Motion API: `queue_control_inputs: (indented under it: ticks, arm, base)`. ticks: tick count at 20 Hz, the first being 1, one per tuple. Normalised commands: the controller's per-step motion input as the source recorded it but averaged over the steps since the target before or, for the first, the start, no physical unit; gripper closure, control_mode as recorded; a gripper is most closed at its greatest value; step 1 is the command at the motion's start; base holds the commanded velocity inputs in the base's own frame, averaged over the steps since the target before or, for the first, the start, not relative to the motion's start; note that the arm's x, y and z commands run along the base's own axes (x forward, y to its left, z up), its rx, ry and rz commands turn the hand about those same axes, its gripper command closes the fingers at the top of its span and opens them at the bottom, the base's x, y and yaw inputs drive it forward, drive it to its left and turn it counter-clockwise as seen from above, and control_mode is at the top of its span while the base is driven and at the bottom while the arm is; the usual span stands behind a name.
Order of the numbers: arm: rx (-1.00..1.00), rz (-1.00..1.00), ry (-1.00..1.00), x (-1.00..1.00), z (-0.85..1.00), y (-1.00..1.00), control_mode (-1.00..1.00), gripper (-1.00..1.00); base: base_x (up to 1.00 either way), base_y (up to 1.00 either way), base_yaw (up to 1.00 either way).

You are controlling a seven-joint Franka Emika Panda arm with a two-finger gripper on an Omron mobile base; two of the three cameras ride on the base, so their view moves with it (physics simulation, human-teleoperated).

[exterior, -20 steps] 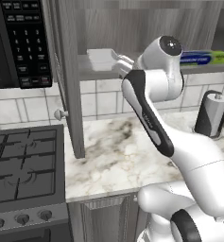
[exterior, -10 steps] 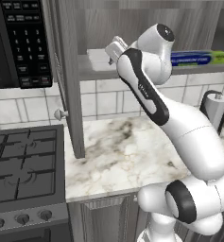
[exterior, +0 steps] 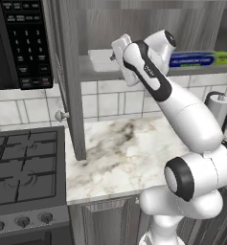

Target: Retrieve the tupperware and aluminum foil from the cabinet and place them on the dining counter near the plate with onion and shrimp to prepare for storing leftovers.

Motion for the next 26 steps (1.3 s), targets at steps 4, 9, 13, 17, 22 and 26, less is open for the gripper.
queue_control_inputs:
  ticks: [4, 9, 13, 17, 22, 26]
  arm:
    - [0.15, -0.14, 0.19, 0.43, 0.14, 0.08, -1.00, -1.00]
    - [0.02, -0.11, 0.21, 0.35, 0.26, 0.12, -1.00, -1.00]
    - [0.00, -0.06, 0.13, 0.31, 0.07, 0.12, -1.00, -1.00]
    - [0.00, -0.01, 0.06, 0.36, -0.02, 0.01, -1.00, -1.00]
    - [0.00, -0.01, 0.07, 0.33, -0.36, 0.00, -1.00, -1.00]
    - [0.00, -0.01, 0.03, 0.34, -0.58, 0.00, -1.00, -1.00]
  base:
    - [0.00, 0.00, 0.00]
    - [0.00, 0.00, 0.00]
    - [0.00, 0.00, 0.00]
    - [0.00, 0.00, 0.00]
    - [0.00, 0.00, 0.00]
    - [0.00, 0.00, 0.00]
